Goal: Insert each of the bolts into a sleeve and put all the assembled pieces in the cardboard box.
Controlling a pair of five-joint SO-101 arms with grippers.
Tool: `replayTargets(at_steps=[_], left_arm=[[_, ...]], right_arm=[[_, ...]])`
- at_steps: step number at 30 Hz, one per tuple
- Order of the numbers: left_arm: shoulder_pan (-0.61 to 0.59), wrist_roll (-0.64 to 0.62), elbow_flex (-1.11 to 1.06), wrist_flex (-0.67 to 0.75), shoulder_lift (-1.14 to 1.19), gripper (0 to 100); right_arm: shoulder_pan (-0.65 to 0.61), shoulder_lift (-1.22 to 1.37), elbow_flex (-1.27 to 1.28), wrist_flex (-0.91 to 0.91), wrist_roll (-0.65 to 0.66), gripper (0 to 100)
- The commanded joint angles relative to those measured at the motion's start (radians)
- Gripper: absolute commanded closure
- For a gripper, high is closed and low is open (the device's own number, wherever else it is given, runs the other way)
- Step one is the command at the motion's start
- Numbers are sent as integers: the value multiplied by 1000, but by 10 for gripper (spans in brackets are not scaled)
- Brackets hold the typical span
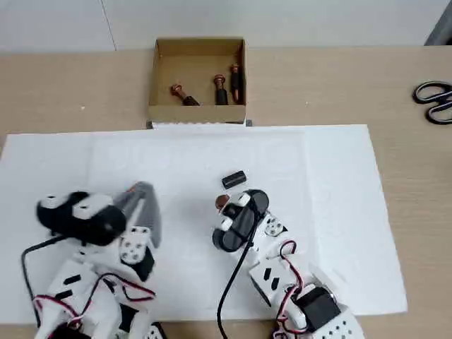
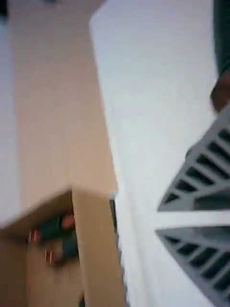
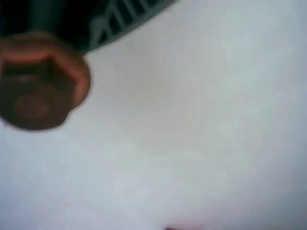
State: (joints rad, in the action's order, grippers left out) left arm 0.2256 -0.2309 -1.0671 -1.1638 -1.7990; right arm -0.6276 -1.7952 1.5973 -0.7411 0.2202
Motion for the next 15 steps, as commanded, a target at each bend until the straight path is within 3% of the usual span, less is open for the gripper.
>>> replayTargets(at_steps=[1,4,8,11,15], left_arm=[[-149,0,-28,15,3,993],[-270,25,-97,21,2,993],[-400,40,-163,21,2,993],[-454,38,-209,21,0,993],[-473,37,-262,20,0,993]], right_arm=[[21,-8,-12,28,-49,996],[70,1,-2,28,-110,996],[228,1,-20,30,-163,996],[311,1,-68,30,-210,996],[315,4,-169,31,-216,996]])
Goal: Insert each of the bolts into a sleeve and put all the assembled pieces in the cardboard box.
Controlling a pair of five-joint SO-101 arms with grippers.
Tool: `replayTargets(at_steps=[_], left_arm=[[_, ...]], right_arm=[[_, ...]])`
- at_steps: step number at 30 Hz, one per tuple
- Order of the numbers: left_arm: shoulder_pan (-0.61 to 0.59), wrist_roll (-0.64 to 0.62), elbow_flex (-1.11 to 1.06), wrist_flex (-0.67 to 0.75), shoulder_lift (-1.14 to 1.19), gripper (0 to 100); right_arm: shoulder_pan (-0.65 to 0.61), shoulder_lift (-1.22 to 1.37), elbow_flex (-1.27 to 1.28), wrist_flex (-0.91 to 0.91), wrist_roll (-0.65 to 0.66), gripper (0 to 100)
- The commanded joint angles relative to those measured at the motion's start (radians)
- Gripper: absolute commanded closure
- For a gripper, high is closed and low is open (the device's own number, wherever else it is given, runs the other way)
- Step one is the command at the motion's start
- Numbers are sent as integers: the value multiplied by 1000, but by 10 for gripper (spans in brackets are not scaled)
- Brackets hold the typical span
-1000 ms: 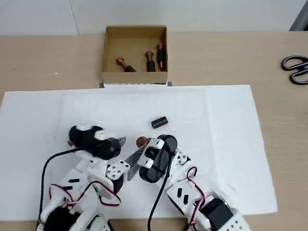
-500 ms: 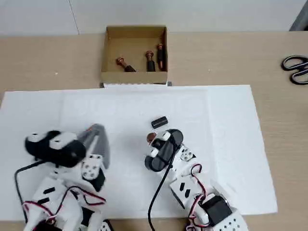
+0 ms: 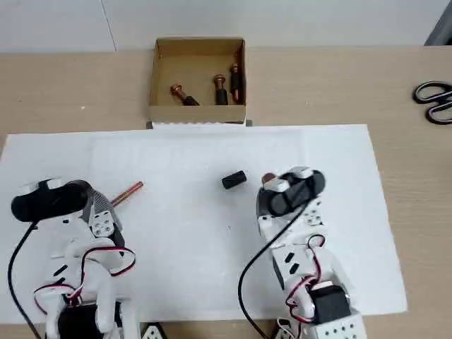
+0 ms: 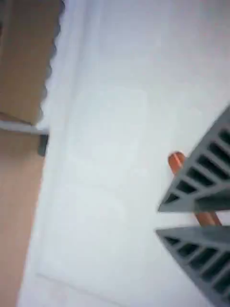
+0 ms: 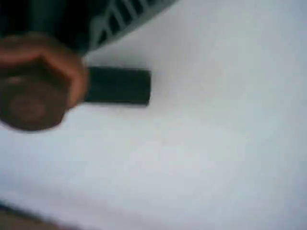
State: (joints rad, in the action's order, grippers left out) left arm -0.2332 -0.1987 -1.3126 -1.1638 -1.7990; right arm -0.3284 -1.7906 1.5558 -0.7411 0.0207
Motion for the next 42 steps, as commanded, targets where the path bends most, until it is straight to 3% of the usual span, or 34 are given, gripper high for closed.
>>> replayTargets(at_steps=[1,8,19,28,42], left_arm=[[-14,5,-28,20,0,993],[-12,5,-38,21,0,993],[-8,9,-38,21,0,993],[-9,12,-36,21,0,993],[-14,12,-36,14,0,993]], right_arm=[[16,5,-158,31,-12,996],[21,355,-562,39,-6,996],[16,1061,-867,406,-5,996],[21,1581,-1178,578,-6,996],[8,2413,-2025,549,-23,995]])
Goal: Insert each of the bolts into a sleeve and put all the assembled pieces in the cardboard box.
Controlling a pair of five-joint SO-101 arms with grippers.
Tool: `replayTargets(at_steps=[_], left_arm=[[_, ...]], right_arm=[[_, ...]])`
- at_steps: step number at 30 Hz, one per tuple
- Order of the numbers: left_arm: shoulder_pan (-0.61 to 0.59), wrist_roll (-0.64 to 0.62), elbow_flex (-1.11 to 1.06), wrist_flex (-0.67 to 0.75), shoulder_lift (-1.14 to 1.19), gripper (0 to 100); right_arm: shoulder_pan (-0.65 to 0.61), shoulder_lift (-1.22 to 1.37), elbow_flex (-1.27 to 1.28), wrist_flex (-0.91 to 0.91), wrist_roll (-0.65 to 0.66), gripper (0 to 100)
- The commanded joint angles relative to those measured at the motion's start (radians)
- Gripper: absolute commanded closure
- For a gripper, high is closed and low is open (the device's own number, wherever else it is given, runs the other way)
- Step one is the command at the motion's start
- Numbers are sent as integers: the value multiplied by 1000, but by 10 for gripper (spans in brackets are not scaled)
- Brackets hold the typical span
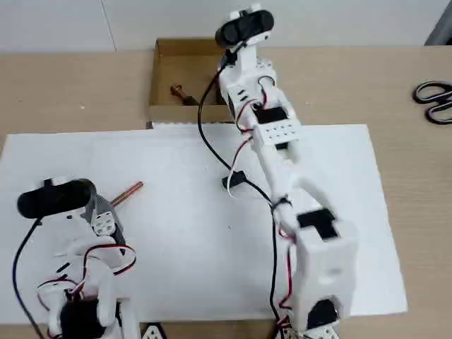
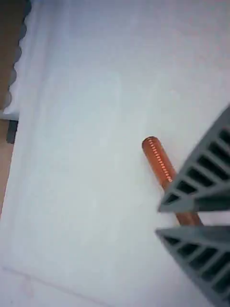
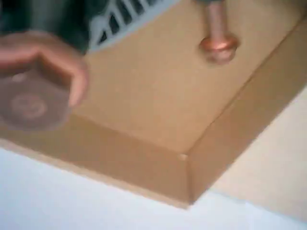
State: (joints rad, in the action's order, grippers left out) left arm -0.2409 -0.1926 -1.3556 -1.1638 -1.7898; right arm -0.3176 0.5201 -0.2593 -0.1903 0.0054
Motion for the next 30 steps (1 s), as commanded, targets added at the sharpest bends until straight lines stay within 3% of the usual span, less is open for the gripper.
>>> replayTargets(at_steps=[1,10,13,20,30], left_arm=[[-6,6,7,14,-9,993],[-8,57,7,14,-9,993],[-8,80,8,14,-9,993],[-8,78,4,14,-9,993],[-8,78,2,14,-9,993]], right_arm=[[-5,160,-265,-15,-6,995],[-7,510,-655,-108,-8,994],[-16,529,-723,-213,-11,978],[-28,532,-802,-325,-9,775],[-30,450,-962,-495,-11,772]])
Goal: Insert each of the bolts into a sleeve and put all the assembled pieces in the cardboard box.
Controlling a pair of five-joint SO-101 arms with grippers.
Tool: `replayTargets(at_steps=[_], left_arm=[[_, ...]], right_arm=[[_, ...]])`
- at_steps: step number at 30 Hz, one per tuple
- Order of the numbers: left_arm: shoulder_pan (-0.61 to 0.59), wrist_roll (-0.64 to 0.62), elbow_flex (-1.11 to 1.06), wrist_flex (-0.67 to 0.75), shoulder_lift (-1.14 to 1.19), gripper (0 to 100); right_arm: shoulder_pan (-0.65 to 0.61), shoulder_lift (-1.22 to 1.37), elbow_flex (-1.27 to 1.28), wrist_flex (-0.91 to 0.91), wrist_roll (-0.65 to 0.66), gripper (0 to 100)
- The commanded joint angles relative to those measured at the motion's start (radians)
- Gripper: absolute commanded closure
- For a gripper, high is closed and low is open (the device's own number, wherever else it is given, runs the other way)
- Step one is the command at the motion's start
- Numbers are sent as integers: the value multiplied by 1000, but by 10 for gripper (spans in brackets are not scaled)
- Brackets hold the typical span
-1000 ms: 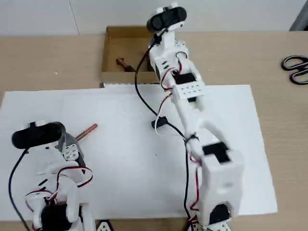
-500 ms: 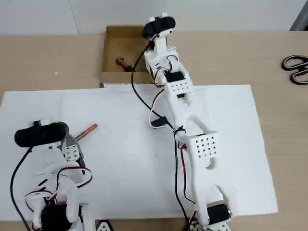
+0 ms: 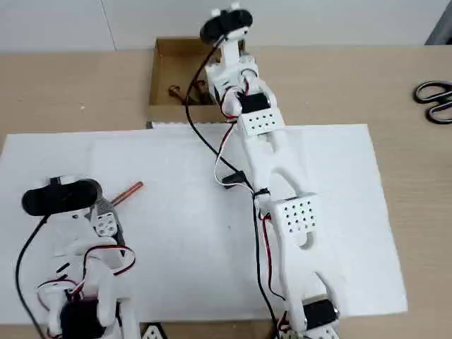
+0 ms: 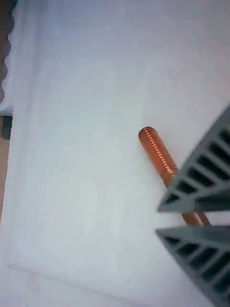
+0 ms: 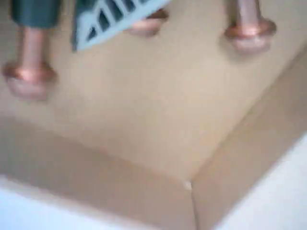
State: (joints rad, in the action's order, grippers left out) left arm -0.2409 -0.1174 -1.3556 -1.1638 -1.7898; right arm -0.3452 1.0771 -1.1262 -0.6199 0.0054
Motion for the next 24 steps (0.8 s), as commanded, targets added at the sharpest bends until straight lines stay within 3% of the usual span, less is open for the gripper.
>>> replayTargets(at_steps=[1,7,11,15,24], left_arm=[[-8,2,2,14,-9,993],[-8,2,5,14,-9,993],[-8,0,5,14,-9,993],[-8,-2,5,14,-9,993],[-6,-106,7,14,-9,993]], right_arm=[[-2,-117,-121,-105,-11,772],[-5,-193,-345,-449,-25,772],[-16,-229,-503,-757,-123,772],[4,-245,-555,-1027,-66,772],[47,-248,-551,-1082,-41,772]])
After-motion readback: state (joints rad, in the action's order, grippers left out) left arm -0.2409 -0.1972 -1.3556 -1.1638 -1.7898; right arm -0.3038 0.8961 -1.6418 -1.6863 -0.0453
